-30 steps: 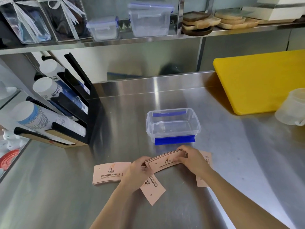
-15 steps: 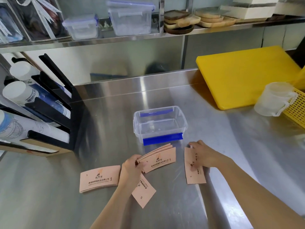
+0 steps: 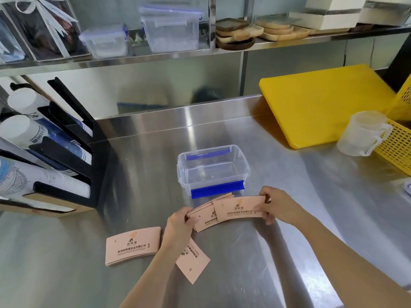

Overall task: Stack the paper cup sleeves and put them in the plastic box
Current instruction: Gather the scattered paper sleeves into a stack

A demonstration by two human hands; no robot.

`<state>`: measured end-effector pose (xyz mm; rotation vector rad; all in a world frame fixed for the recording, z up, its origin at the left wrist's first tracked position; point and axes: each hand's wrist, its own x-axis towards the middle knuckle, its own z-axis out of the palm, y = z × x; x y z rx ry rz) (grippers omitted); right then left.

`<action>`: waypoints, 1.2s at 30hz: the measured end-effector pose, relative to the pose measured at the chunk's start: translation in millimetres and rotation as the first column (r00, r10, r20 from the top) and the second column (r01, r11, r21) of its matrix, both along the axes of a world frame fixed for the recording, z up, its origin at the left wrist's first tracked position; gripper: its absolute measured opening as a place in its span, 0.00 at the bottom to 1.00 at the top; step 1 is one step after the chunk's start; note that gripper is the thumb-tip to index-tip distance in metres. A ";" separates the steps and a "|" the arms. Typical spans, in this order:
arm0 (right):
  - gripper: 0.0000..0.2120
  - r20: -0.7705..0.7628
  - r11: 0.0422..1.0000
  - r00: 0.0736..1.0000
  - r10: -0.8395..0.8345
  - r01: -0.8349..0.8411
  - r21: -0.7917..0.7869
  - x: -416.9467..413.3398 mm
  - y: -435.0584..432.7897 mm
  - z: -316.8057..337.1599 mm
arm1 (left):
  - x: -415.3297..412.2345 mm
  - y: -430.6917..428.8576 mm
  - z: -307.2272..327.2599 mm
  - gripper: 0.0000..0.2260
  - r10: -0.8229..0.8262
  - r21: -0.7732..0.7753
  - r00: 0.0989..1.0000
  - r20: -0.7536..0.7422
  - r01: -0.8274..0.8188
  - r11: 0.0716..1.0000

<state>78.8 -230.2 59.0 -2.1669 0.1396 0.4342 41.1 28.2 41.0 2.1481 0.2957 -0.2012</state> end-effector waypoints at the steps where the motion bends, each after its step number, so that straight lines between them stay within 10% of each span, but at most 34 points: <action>1: 0.09 0.002 1.000 1.000 -0.004 0.004 -0.028 -1.3 4.1 -0.9 | 0.3 -0.4 0.7 0.06 -0.019 0.003 1.000 -0.007 0.019 1.000; 6: 0.26 -0.028 0.986 0.990 0.135 -0.137 -0.094 -7.2 26.1 -15.5 | 1.2 -3.6 3.5 0.11 -0.167 0.003 0.985 -0.041 0.168 0.986; 12: 0.12 -0.014 0.985 0.988 0.152 -0.153 -0.079 -6.9 33.8 -21.9 | -5.1 0.7 1.7 0.14 -0.259 -0.027 0.963 -0.076 0.258 0.966; 23: 0.16 0.166 0.949 0.971 0.169 -0.115 -0.295 -21.6 58.0 -25.4 | 2.4 19.2 11.8 0.05 0.026 0.031 0.999 0.032 -0.027 0.999; 36: 0.30 -0.126 0.678 0.839 0.530 -0.508 -0.531 -52.7 165.4 -13.2 | -2.3 37.4 8.6 0.09 0.213 0.076 0.970 0.116 -0.223 0.972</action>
